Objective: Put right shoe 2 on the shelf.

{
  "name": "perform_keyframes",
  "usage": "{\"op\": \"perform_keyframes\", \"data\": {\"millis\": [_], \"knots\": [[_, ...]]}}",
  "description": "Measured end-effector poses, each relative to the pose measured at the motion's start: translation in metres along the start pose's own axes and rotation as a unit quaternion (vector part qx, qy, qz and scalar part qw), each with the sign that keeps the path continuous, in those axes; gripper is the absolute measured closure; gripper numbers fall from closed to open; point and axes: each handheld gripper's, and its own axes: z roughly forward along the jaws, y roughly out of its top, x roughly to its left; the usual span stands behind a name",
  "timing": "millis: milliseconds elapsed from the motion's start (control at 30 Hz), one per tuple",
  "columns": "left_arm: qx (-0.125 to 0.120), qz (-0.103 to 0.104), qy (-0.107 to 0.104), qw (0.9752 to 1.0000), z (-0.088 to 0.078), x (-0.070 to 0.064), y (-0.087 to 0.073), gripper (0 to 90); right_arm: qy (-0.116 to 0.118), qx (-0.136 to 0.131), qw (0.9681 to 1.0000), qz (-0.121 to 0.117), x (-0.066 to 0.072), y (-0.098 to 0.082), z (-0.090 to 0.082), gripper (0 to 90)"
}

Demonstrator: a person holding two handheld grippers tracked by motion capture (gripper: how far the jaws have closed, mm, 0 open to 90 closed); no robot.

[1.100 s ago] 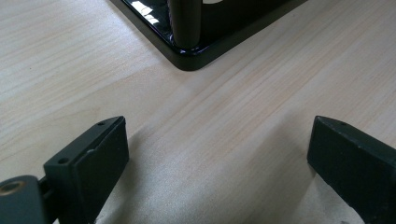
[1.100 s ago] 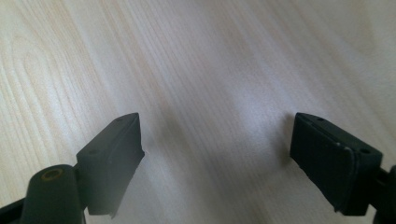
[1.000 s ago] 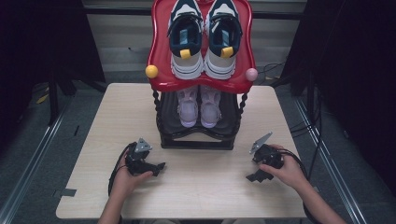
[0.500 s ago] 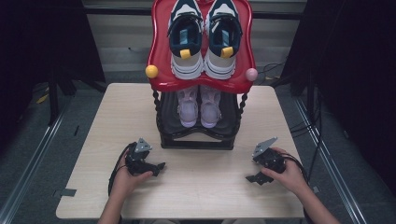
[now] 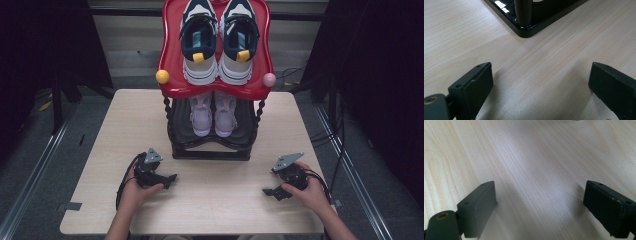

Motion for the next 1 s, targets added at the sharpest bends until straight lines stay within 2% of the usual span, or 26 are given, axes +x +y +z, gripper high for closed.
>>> {"op": "perform_keyframes", "data": {"millis": [267,433,667,1000], "knots": [[0.0,0.0,0.0,1.0,0.0,0.0,0.0,5.3,-0.012,-0.046,0.9988,0.013,0.001,-0.009,0.002,9.7],[0.0,0.003,0.003,1.0,0.0,0.0,0.0,5.4,-0.017,-0.056,0.9982,0.016,0.002,-0.011,0.002,9.6],[0.0,0.002,0.002,1.0,0.0,0.0,0.0,5.5,-0.029,-0.094,0.9947,0.027,0.004,-0.019,0.004,9.6],[0.0,0.002,0.004,1.0,-0.001,0.0,0.0,5.6,-0.029,-0.096,0.9946,0.028,0.004,-0.02,0.004,9.6]]}}
